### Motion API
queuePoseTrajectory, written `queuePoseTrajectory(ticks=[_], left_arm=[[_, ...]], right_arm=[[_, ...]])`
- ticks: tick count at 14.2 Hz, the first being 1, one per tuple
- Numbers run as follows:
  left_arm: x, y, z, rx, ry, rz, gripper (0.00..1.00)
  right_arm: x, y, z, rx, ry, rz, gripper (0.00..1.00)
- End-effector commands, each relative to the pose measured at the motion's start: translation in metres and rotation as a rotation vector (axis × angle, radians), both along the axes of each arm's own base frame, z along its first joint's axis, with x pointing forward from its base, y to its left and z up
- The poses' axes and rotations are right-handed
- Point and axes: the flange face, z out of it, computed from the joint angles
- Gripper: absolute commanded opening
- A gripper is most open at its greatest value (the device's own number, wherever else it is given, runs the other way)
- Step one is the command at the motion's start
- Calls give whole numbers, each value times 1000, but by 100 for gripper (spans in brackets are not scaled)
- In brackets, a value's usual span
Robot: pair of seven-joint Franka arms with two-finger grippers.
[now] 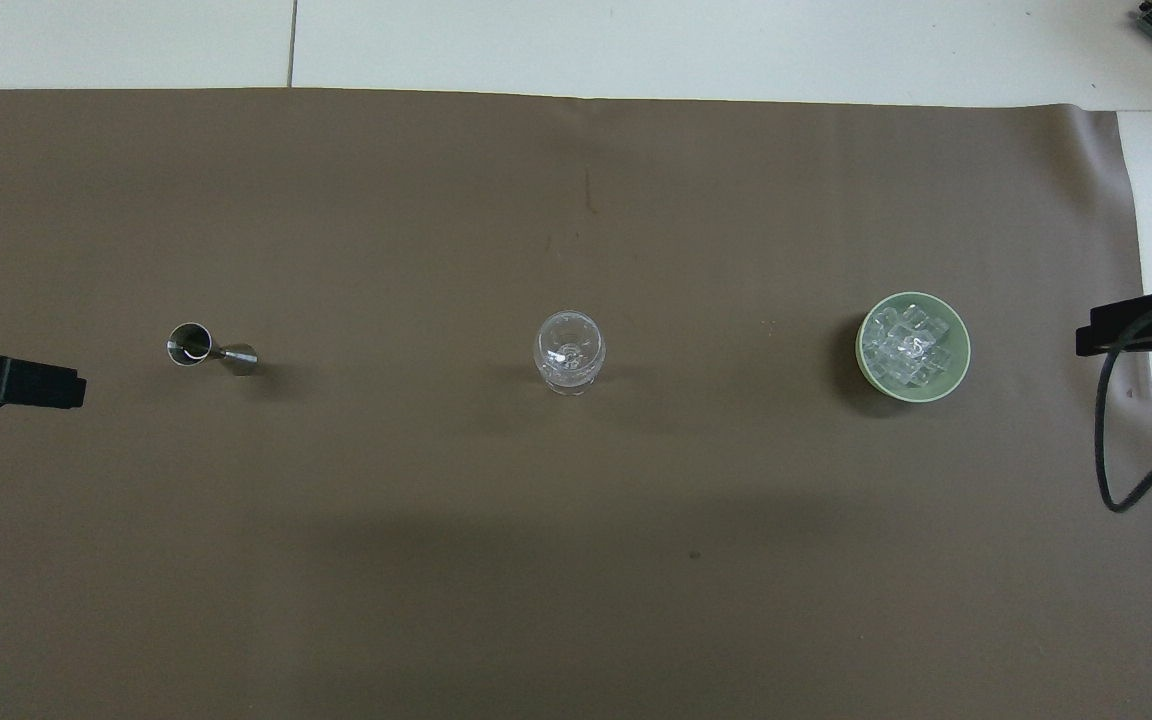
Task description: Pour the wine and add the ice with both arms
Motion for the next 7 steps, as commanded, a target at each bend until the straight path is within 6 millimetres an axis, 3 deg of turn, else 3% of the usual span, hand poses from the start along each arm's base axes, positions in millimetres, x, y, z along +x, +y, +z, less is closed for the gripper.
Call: queuePoseTrajectory(ticks=[1, 4, 7], left_arm=[[9, 6, -11, -44, 11, 23, 100], [42, 23, -18, -87, 27, 64, 100], [66, 52, -41, -153, 57, 136, 100]], right_arm=[[-6, -2, -1, -13, -9, 9, 100], [-7, -2, 0, -11, -3, 13, 100], [-8, -1, 0, -3, 5, 16, 100]])
